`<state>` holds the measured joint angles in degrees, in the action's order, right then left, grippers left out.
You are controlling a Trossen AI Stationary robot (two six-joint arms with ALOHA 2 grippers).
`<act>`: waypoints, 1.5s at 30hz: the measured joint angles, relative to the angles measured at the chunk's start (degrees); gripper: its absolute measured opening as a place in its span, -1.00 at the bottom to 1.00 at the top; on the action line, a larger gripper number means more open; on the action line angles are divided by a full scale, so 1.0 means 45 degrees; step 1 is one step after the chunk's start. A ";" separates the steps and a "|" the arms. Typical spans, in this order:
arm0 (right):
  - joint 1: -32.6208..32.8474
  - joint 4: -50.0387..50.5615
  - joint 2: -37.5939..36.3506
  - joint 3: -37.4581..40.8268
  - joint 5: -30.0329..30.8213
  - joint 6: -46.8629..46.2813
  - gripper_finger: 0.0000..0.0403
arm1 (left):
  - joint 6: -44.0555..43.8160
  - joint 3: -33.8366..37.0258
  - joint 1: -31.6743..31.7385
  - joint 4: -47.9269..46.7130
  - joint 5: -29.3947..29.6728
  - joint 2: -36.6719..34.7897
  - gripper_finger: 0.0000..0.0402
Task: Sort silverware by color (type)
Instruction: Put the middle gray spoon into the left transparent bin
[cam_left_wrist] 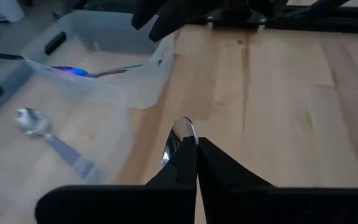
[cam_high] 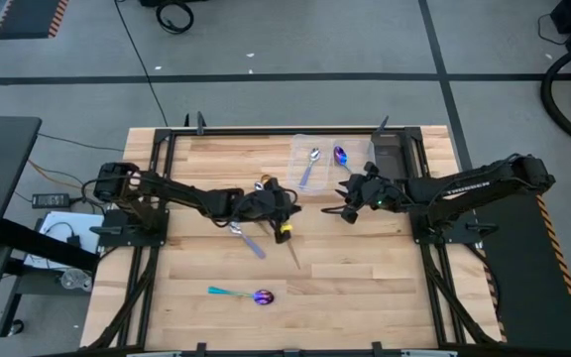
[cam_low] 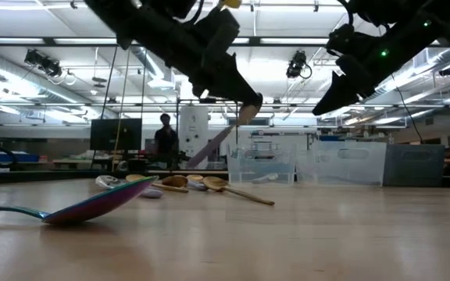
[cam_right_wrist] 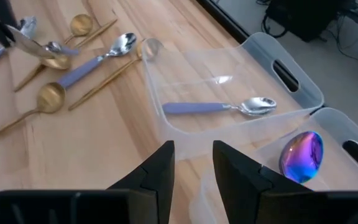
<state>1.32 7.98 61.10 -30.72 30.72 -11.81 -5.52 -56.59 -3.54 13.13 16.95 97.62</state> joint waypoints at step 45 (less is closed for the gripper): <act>0.0068 0.0755 -0.1137 -0.0005 0.0233 -0.0573 -0.41 | -0.3163 -0.4530 0.4615 0.0287 -0.2375 0.2888 -0.96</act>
<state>1.63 11.37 55.99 -30.74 31.77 -14.39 -19.75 -76.98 17.23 14.43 6.26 110.62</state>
